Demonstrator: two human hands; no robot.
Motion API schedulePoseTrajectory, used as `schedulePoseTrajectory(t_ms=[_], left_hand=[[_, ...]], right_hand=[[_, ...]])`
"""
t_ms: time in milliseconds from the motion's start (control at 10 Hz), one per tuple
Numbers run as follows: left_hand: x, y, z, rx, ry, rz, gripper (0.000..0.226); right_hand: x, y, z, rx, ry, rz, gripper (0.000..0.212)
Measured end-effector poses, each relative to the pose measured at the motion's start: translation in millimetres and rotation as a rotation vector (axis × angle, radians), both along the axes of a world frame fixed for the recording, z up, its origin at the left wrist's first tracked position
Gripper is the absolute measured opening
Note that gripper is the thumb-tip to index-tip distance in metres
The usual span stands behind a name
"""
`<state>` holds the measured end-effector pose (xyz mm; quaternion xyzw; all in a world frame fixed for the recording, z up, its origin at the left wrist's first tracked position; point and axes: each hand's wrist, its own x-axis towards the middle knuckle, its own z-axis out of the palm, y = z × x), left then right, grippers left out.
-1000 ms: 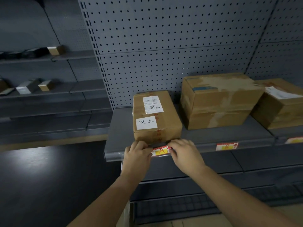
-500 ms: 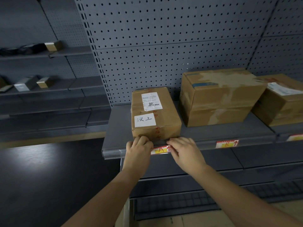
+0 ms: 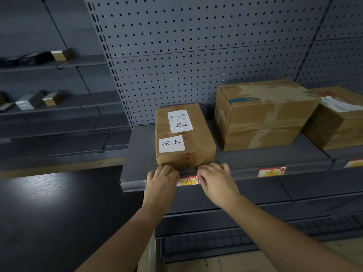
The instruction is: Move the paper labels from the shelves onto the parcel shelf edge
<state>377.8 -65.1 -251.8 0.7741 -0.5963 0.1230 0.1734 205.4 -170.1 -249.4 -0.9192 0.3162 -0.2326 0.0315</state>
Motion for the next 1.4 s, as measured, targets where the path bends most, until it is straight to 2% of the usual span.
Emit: schedulePoseTrajectory(t_ms=[200, 400, 500, 1100, 1300, 1400], left_hand=[[-7, -3, -3, -0.031, 0.024, 0.014, 0.021], [3, 2, -1, -0.069, 0.036, -0.03, 0.007], [-2, -2, -2, -0.071, 0.034, -0.023, 0.016], [-1, 1, 7, -0.047, 0.112, -0.053, 0.005], [-10, 43, 21, -0.124, 0.174, -0.074, 0.017], [-4, 94, -4, -0.193, 0.2, -0.09, 0.028]], right_hand=[[-5, -5, -2, -0.027, 0.016, 0.011, 0.006], [-2, -3, -3, -0.016, 0.006, 0.0, 0.008], [-5, -6, -3, -0.024, 0.007, 0.011, 0.008], [-7, -2, 15, 0.069, 0.07, 0.022, 0.008], [-29, 12, 40, 0.089, -0.057, 0.048, 0.014], [-56, 40, 31, 0.167, -0.218, -0.018, 0.033]])
